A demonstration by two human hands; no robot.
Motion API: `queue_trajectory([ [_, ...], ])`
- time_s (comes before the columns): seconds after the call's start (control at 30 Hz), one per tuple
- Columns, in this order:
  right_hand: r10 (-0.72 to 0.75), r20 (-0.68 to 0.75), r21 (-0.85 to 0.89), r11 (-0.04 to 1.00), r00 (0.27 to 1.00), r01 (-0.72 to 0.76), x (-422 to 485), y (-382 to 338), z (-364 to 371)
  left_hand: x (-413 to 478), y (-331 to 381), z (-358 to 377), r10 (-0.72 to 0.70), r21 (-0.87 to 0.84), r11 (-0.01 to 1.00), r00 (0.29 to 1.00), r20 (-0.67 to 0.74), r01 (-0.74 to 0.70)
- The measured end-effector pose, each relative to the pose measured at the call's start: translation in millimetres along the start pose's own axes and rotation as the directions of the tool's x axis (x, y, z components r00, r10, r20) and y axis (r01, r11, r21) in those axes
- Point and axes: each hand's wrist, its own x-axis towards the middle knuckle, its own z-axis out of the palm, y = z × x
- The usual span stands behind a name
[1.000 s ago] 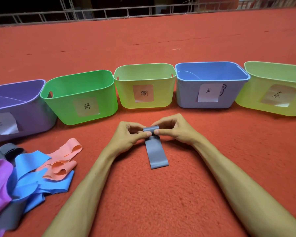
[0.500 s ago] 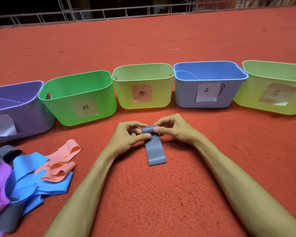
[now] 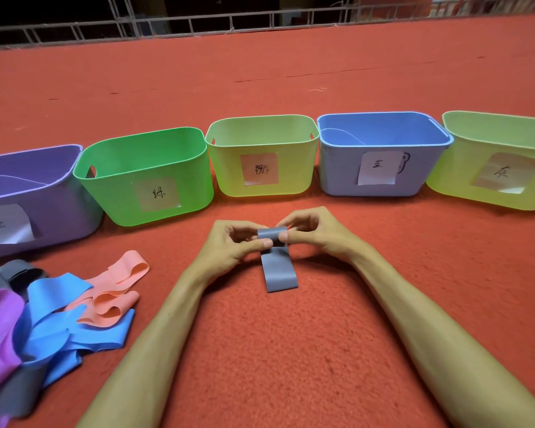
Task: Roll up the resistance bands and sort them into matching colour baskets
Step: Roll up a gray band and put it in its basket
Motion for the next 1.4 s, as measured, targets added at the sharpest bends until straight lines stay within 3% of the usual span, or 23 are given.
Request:
queue_trajectory([
  [0.2, -0.030, 0.019, -0.023, 0.999, 0.999, 0.031, -2.6, -1.1, -1.6, 0.5, -2.0, -0.2, 0.069, 0.083, 0.994, 0.998, -0.015, -0.067],
  [0.33, -0.056, 0.011, 0.002, 0.998, 0.998, 0.056, -3.0, 0.4, -2.1, 4.9, -6.0, -0.3, 0.014, 0.136, 0.991, 1.000, 0.000, -0.014],
  [0.57, -0.064, -0.009, -0.014, 0.998, 0.998, 0.064, -1.8, 3.0, 2.0, 1.9, -1.2, 0.2, -0.015, 0.133, 0.991, 0.998, 0.066, 0.006],
  [0.93, -0.035, -0.015, -0.014, 0.999, 0.999, 0.035, -2.8, -1.5, 3.7, 1.8, -2.0, -3.7, 0.047, 0.047, 0.998, 0.998, 0.041, -0.049],
  [1.2, -0.066, -0.004, 0.024, 0.997, 0.998, 0.067, -4.1, -0.6, 1.2, 5.7, -1.3, -0.5, -0.035, 0.136, 0.990, 0.999, 0.042, 0.029],
  [1.4, -0.049, -0.026, 0.007, 0.999, 0.998, 0.049, -2.1, 4.8, 3.4, 5.3, 0.4, 2.2, -0.015, 0.092, 0.996, 0.996, 0.082, 0.007],
])
